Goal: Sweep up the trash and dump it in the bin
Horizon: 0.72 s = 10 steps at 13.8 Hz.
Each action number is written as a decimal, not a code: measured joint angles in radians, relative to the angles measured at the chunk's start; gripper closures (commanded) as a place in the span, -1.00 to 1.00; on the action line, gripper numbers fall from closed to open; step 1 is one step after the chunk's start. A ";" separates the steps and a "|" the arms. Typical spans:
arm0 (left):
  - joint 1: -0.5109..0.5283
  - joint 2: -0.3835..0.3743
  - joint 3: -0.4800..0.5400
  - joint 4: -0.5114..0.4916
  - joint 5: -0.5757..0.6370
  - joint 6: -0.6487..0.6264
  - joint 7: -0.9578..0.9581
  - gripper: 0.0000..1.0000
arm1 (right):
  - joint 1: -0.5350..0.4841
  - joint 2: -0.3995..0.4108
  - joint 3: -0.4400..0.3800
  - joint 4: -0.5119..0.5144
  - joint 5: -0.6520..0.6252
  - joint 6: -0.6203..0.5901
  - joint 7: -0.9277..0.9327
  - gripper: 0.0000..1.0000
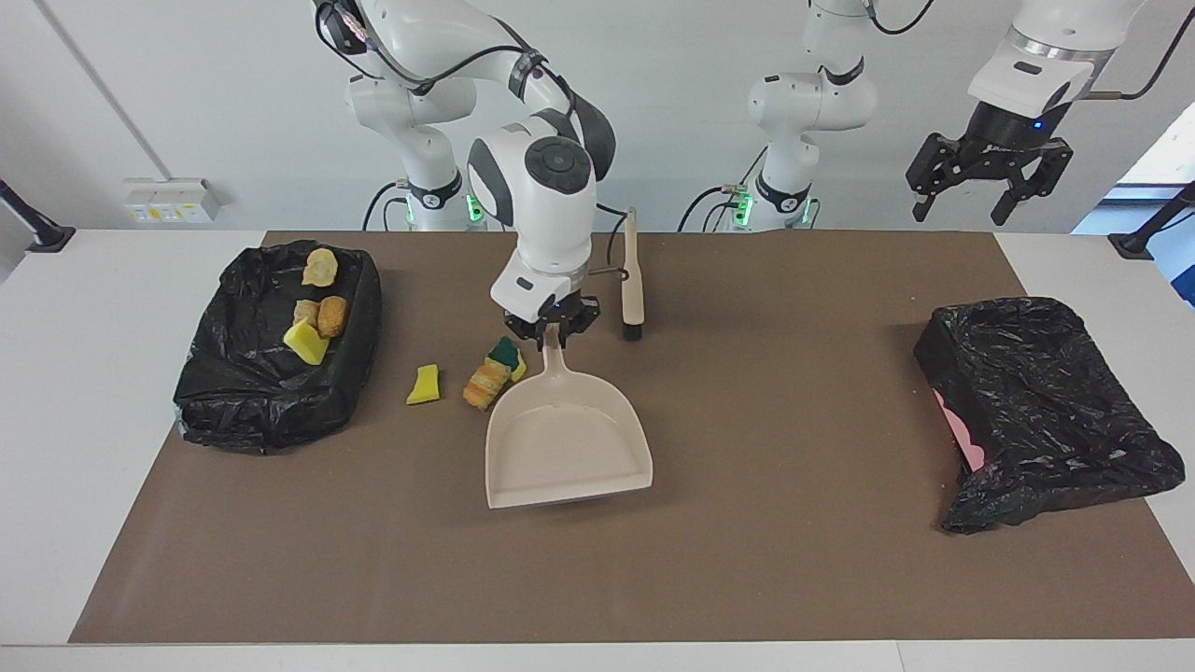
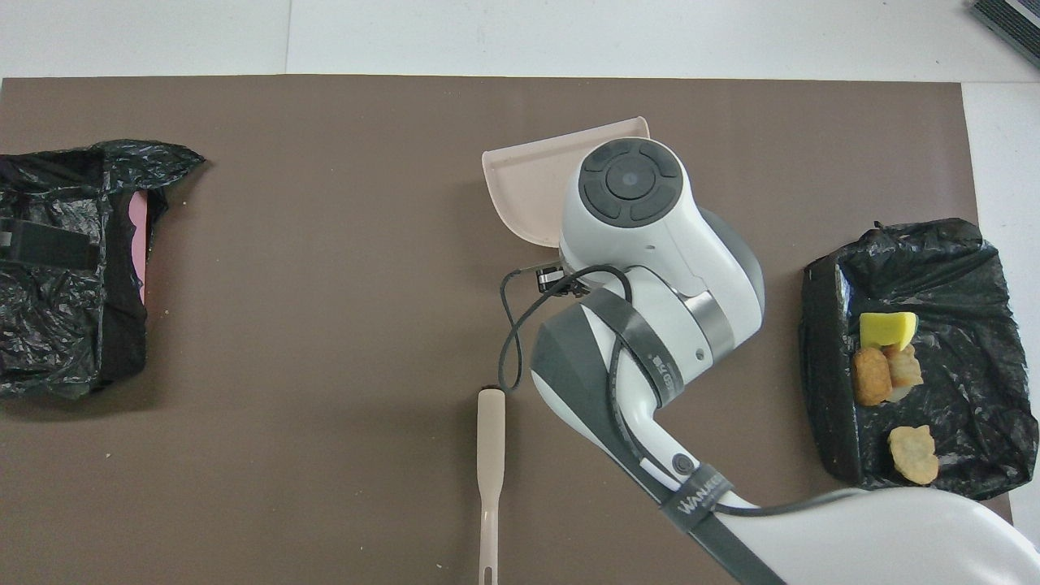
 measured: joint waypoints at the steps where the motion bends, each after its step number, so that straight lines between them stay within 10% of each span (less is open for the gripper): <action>1: -0.001 0.009 0.000 0.008 0.000 -0.007 0.000 -1.00 | 0.021 0.050 0.000 0.049 0.002 0.015 0.054 1.00; 8: -0.021 0.016 0.018 0.022 -0.004 -0.056 -0.004 -1.00 | 0.117 0.283 0.000 0.230 0.090 0.131 0.178 1.00; 10: -0.010 0.014 0.030 0.024 -0.020 -0.056 -0.004 -1.00 | 0.117 0.292 -0.001 0.230 0.104 0.150 0.182 0.49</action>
